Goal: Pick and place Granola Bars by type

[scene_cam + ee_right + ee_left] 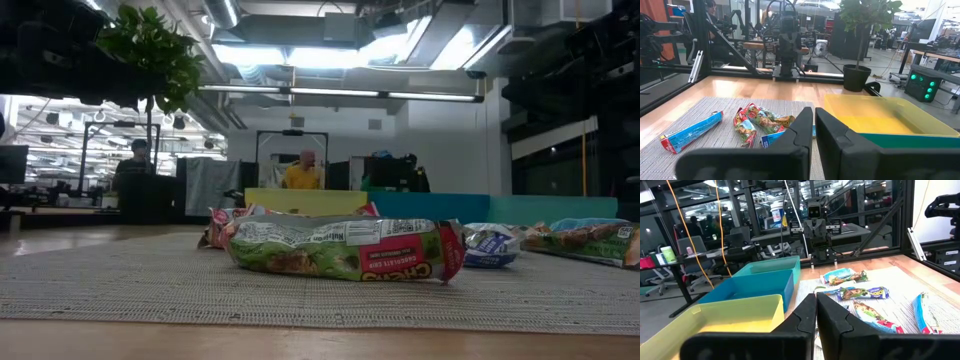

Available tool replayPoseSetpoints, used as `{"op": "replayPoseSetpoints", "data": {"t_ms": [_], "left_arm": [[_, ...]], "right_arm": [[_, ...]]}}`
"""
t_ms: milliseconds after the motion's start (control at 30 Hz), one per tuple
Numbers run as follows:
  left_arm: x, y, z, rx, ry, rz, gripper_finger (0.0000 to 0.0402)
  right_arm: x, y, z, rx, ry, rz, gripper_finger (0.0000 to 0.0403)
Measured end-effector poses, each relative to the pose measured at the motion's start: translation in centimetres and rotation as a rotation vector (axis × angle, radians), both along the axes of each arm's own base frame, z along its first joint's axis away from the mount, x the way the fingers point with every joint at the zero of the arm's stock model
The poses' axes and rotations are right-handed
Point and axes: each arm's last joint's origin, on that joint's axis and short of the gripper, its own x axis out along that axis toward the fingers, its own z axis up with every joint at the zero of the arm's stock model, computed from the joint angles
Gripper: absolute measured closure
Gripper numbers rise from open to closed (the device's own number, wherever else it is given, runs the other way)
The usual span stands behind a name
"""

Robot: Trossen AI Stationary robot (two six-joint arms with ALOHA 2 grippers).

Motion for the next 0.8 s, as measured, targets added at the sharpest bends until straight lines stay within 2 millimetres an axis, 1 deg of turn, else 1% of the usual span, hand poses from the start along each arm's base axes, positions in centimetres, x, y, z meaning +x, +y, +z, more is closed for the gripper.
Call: {"op": "replayPoseSetpoints", "data": {"t_ms": [600,800], "left_arm": [[0.00,0.03,0.02,0.006,-0.001,0.011,0.0398],[-0.04,0.10,0.49,0.014,-0.049,0.034,0.0395]], "right_arm": [[0.00,0.00,-0.01,0.000,0.000,0.000,0.0379],[0.00,0.00,-0.01,0.000,0.000,0.000,0.0379]]}}
